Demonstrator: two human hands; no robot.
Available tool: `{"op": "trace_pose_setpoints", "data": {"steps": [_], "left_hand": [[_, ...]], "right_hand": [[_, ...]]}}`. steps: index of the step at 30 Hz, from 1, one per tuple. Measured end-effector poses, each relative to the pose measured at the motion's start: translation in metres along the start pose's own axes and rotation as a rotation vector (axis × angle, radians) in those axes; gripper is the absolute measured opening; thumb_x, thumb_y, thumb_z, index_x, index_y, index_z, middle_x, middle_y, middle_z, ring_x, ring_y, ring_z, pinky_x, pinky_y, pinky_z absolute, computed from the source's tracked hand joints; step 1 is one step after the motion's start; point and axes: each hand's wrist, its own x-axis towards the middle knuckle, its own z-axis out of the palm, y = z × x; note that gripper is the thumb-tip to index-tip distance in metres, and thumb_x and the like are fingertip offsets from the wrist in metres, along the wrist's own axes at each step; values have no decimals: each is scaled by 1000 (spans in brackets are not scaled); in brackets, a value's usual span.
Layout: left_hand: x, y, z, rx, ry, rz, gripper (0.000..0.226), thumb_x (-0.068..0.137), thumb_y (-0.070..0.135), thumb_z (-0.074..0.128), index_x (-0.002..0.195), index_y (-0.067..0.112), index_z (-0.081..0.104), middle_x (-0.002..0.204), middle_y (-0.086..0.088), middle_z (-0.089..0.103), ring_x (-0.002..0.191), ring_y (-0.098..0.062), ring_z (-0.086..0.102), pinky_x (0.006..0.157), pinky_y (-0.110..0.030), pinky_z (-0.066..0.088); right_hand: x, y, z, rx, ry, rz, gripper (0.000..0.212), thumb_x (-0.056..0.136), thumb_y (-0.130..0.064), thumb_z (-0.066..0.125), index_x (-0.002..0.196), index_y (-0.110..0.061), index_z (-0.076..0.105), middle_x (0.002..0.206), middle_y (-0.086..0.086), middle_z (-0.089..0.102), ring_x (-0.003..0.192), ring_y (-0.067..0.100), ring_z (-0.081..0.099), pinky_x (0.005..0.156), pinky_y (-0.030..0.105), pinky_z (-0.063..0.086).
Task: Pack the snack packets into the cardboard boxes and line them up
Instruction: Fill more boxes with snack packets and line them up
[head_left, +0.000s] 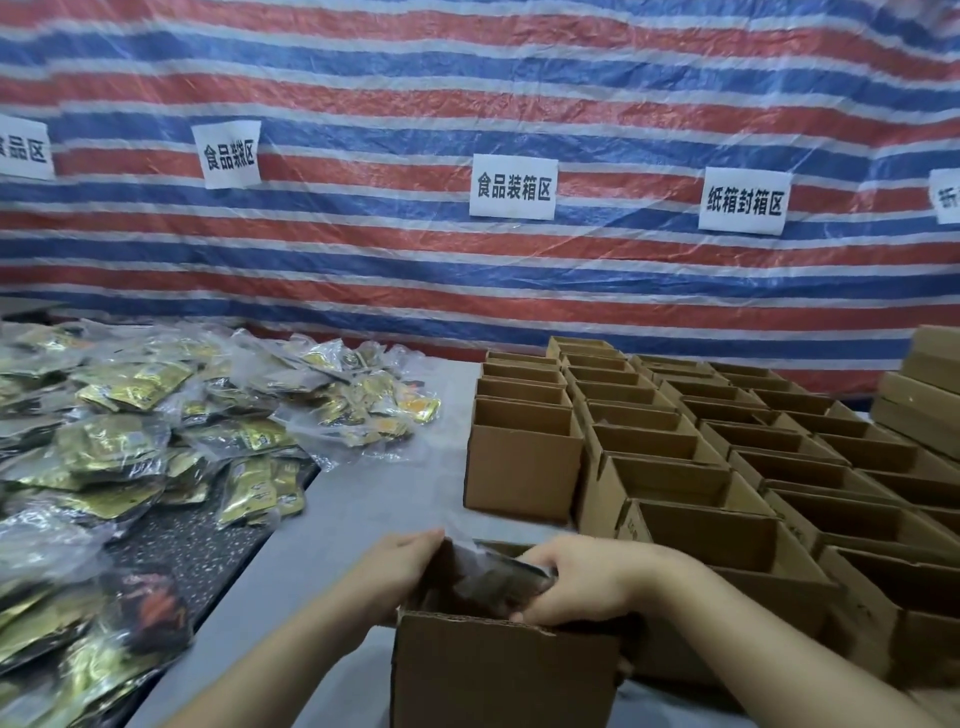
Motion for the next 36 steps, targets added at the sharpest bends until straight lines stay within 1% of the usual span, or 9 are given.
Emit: {"op": "trace_pose_setpoints", "data": {"steps": [3,8,13,16,22,25,30,32,36], "left_hand": [[0,1,-1,-5,0,-9,47,102,45,46,85,11,74,85,-13,75,71,-20,68,57,-23,48],[-1,-3,-1,19,-4,4,49,100,50,46,98,8,72,94,-10,73,84,-21,68,74,-29,49],[2,-4,0,37,-36,29,52,101,50,44,97,7,72,87,-7,72,75,-17,68,62,-22,49],[2,-4,1,20,-26,11,47,101,50,45,92,13,73,84,-3,75,67,-11,71,51,-17,50],[1,-2,3,7,1,-3,38,102,49,44,89,21,67,79,4,68,56,-2,66,45,-13,48],[0,0,2,8,-14,-18,41,101,49,44,100,17,69,92,-4,73,75,-13,72,53,-18,51],[-2,2,3,-15,-18,-27,41,102,46,46,105,13,70,99,-11,74,87,-26,73,60,-25,55],[-4,3,4,-16,-25,-34,42,101,47,46,105,12,70,99,-12,74,82,-26,72,61,-26,55],[-3,1,3,-17,-8,-36,39,100,50,47,98,18,68,93,-6,72,75,-18,70,60,-23,55]], "right_hand": [[23,-9,7,-173,-156,83,18,98,-31,58,110,-24,69,102,-4,68,94,13,60,89,33,48],[49,-10,34,-167,-291,232,39,107,-28,44,140,-10,56,144,12,55,132,27,52,108,34,36],[35,-8,23,-186,-173,162,49,102,-50,51,140,-19,58,138,1,61,124,18,57,105,32,43],[29,-5,9,-212,-52,41,30,99,-41,59,127,-30,65,129,-9,64,109,7,60,91,22,45],[53,-2,26,-289,-398,183,34,102,-11,54,135,-3,58,126,14,65,98,16,58,88,28,45],[56,-5,27,-173,-367,236,36,105,-22,52,134,-1,60,129,15,65,91,12,59,89,29,46],[33,-1,12,-50,-142,310,47,100,-61,43,101,-25,73,93,-9,72,87,5,66,80,27,48],[31,6,14,-174,-45,300,45,103,-56,42,104,-24,73,95,-7,70,86,6,64,77,27,45],[34,3,25,-130,-141,311,45,104,-50,46,120,-17,71,120,1,71,102,13,63,87,27,43]]}}
